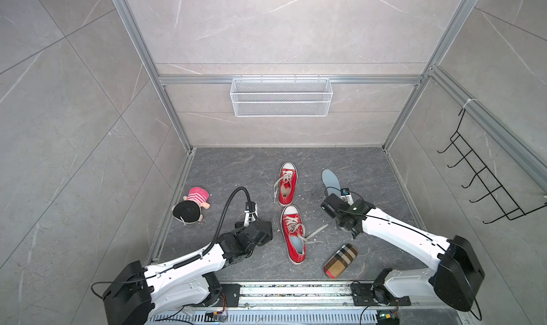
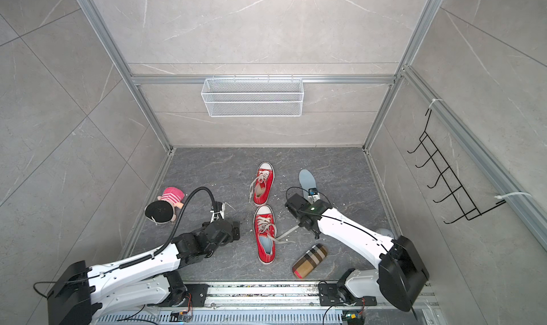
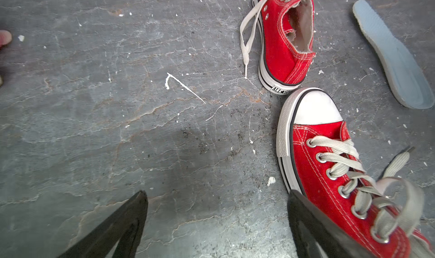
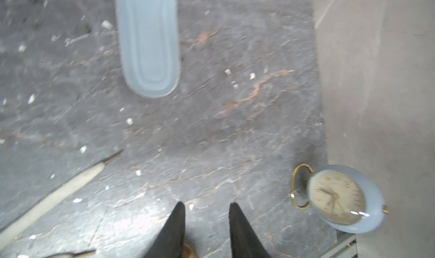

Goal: Remove the insole from the shoe
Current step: Untie the shoelace on the shoe, then pick up the shoe at the center of the board.

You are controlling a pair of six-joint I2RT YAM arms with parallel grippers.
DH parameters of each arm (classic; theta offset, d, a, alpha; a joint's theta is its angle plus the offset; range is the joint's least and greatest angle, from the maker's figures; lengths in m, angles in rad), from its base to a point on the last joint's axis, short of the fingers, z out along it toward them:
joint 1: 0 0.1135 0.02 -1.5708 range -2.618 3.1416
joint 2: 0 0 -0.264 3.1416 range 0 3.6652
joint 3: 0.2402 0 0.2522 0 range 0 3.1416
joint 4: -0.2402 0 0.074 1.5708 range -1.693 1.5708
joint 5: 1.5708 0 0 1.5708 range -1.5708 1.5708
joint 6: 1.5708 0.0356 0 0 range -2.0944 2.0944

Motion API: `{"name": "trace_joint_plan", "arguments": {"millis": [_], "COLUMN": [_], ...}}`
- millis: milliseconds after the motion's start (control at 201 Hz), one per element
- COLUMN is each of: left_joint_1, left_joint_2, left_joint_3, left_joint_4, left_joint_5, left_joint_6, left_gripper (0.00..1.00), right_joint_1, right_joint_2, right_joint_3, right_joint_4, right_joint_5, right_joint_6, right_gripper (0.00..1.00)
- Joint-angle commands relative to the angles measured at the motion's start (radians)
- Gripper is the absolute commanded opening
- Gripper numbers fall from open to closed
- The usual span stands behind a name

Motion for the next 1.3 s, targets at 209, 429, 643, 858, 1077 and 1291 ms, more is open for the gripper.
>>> {"name": "trace_joint_plan", "arguments": {"millis": [209,429,643,858,1077,1291], "left_joint_1": [0.101,0.152,0.186,0.203,0.249,0.256], "left_joint_2": [-0.103,-0.009,0.078,0.199,0.341,0.467], "left_joint_3": [0.014,0.032,0.036,0.084,0.123,0.179], "left_joint_4": [0.009,0.081,0.170,0.222,0.359,0.437], "left_joint_5": [0.243,0.374,0.456,0.526,0.682,0.724], "left_joint_6": [0.037,0.033,0.025,0.041,0.035,0.017], "left_gripper": [0.97,0.98,0.99,1.00,1.00,1.00], "right_joint_1": [0.058,0.282,0.328,0.324,0.298,0.287], "right_joint_2": [-0.075,0.057,0.173,0.169,0.124,0.106], "right_joint_3": [-0.047,-0.061,-0.075,-0.093,-0.185,-0.208], "right_joint_4": [0.317,0.433,0.465,0.327,0.374,0.384], "right_joint_5": [-0.678,-0.685,-0.650,-0.466,-0.547,-0.556], "right_joint_6": [-0.147,-0.058,-0.015,0.083,0.101,0.098], "right_gripper": [0.58,0.74,0.73,0.39,0.01,0.00]}}
